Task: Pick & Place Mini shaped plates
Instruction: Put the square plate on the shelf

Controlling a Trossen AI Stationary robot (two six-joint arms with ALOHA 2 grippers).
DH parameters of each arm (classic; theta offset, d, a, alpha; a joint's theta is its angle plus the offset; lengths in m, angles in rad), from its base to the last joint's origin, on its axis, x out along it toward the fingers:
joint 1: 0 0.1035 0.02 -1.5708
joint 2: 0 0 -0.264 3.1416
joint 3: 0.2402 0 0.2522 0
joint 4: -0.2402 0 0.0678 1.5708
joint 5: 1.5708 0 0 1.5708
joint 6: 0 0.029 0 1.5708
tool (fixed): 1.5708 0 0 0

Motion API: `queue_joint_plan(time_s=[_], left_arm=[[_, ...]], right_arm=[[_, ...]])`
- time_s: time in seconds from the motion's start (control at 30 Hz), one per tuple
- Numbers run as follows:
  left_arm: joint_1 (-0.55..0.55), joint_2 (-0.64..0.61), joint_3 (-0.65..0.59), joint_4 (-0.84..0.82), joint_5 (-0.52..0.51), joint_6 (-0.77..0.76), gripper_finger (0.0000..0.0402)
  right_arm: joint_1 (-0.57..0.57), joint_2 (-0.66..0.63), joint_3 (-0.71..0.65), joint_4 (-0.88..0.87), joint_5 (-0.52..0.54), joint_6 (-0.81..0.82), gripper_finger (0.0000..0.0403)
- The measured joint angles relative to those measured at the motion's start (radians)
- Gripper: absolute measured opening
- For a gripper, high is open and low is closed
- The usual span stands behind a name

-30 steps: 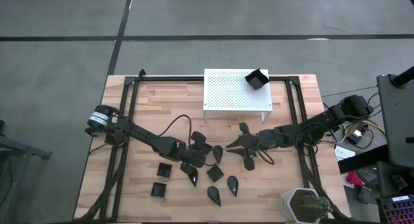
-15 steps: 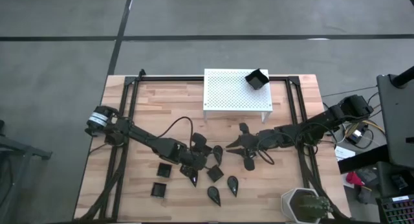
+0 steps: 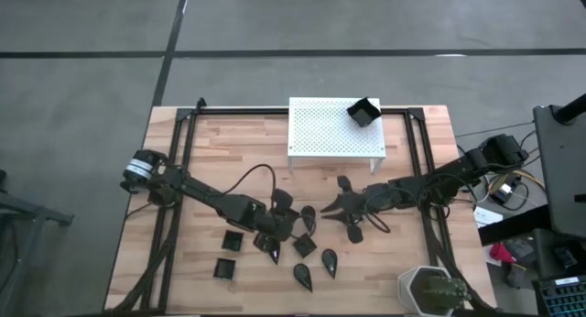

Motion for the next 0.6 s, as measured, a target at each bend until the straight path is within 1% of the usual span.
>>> queue_joint_plan(time_s=[0.1,0.2,0.33,0.47,0.6], left_arm=[[0.000,0.000,0.022,-0.008,0.037,-0.004,0.0000],[0.001,0.000,0.060,-0.054,0.057,0.005,0.0000],[0.007,-0.001,0.130,-0.130,0.064,-0.003,0.0000],[0.022,-0.002,0.184,-0.149,0.127,-0.012,0.0000],[0.045,-0.002,0.233,-0.173,0.158,-0.057,0.0000]], right_arm=[[0.000,0.000,0.001,0.000,-0.004,-0.012,0.0068],[0.000,0.000,0.001,0.000,-0.004,-0.030,0.0071],[0.000,0.000,0.010,-0.001,-0.014,-0.035,0.0094],[0.000,0.002,0.024,-0.001,-0.019,-0.036,0.0124],[0.000,0.002,0.031,-0.008,-0.018,-0.033,0.0138]])
